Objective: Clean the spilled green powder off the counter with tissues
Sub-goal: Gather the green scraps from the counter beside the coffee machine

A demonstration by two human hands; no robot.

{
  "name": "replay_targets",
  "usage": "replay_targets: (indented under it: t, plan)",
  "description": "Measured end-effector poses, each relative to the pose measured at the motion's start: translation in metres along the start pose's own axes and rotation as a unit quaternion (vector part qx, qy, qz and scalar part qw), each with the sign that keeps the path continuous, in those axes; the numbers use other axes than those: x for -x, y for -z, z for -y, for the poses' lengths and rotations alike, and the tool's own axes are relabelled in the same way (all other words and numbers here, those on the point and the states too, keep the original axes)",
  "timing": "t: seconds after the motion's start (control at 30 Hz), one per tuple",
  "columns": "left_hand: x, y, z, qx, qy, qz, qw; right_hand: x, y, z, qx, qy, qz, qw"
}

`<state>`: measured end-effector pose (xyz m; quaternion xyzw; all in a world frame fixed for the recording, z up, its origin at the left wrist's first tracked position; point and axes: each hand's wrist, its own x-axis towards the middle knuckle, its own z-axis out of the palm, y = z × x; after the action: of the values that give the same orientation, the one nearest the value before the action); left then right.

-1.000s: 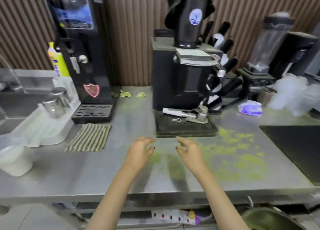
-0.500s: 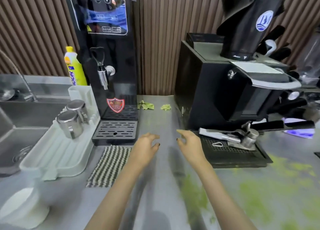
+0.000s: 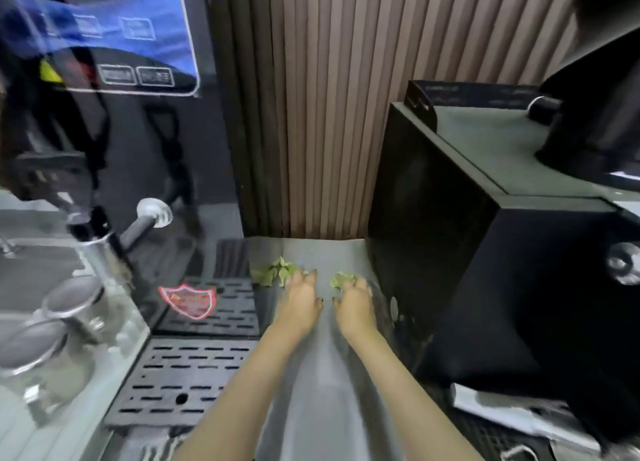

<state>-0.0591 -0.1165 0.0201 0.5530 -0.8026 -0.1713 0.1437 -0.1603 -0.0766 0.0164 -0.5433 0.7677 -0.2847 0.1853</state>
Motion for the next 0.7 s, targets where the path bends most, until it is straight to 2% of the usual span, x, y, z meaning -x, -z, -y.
replay_targets:
  t: [0.13,0.23,0.37,0.57,0.63,0.7]
  plan:
    - [-0.040,-0.016,0.012,-0.038,0.020,0.021,0.999,-0.037,-0.013,-0.008,0.021,-0.035,0.030,0.999]
    - [-0.059,-0.025,0.020,-0.048,0.053,0.031,0.997,-0.052,-0.023,-0.015,0.062,-0.031,0.048,0.996]
    - [-0.068,-0.033,0.024,-0.038,0.099,0.050,0.993,-0.054,-0.033,-0.022,0.055,-0.027,0.073,0.995]
    - [-0.060,-0.040,0.029,0.101,0.137,-0.020,0.985,-0.047,-0.038,-0.030,0.070,0.040,0.034,0.996]
    - [-0.052,-0.042,0.029,0.107,0.132,-0.033,0.985,-0.037,-0.038,-0.030,0.088,0.071,0.006,0.994]
    - [-0.036,-0.040,0.022,0.098,0.092,-0.062,0.989,-0.025,-0.034,-0.029,0.036,0.060,-0.005,0.998]
